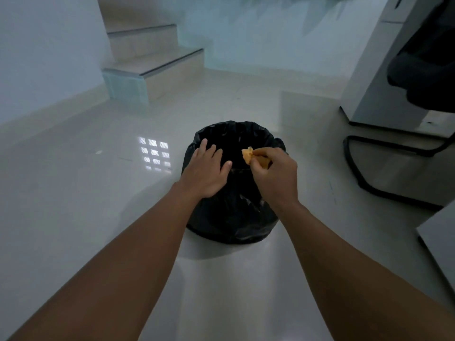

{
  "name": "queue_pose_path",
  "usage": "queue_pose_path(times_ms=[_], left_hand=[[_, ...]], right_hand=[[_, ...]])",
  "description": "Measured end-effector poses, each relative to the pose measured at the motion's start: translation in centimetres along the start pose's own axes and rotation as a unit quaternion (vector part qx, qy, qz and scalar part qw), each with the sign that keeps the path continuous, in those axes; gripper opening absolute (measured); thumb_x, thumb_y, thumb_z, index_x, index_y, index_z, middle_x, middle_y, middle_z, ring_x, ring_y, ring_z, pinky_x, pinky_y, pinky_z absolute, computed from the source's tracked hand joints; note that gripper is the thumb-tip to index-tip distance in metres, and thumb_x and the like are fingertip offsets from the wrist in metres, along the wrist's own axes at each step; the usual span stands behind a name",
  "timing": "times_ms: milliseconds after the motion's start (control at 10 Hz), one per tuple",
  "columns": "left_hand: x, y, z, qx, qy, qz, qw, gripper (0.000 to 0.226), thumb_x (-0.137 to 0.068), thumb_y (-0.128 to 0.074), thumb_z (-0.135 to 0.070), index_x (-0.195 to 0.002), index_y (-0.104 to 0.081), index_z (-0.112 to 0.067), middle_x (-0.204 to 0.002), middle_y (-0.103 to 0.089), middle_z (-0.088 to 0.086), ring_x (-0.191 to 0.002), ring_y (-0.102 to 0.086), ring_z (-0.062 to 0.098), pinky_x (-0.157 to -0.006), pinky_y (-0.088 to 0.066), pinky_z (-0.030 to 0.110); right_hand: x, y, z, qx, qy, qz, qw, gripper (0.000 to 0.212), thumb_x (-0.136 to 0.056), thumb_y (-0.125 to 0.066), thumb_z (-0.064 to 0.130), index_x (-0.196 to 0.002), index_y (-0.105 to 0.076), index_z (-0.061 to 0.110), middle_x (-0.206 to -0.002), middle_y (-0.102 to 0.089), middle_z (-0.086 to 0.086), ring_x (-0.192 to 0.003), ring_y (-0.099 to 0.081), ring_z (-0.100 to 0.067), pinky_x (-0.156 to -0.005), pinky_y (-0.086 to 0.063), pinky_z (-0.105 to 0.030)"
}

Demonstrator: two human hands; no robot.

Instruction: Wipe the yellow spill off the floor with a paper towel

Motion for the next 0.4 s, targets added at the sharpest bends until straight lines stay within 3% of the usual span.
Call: queue_pose_path(times_ms=[300,400], left_hand=[[-1.3,-0.9,1.5,0.010,-0.008,-0.011,1.000,0.062,-0.106,-0.030,-0.043,-0.155,-0.028,-0.005,-0.166,-0.022,0.012,-0.156,-0.001,0.024,-0.125,-0.002,0.039],[-1.5,-0.9,1.9,0.014,-0.008,-0.009,1.000,0.061,-0.106,-0.030,-0.042,-0.155,-0.028,-0.005,-0.166,-0.022,0.012,-0.156,-0.003,0.024,-0.125,-0.001,0.039]], right_hand=[[-1.9,-2.6,-1.3,-0.063,-0.078,0.032,0.994,0.033,-0.089,-0.068,0.027,-0.120,-0.069,0.017,-0.092,-0.067,0.012,-0.076,-0.060,0.011,-0.071,-0.043,0.002],[-2.3,-1.0,-1.4,-0.060,-0.051,-0.002,0.997,0.028,-0.090,-0.066,0.027,-0.115,-0.072,0.017,-0.093,-0.070,0.009,-0.074,-0.062,0.007,-0.077,-0.053,-0.013]])
Point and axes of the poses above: each hand's wrist, its own x-axis away from the middle knuckle, its own y-axis out of the back of the hand, z = x × y, the point moved 1 cm from there along -x, towards the middle knuckle
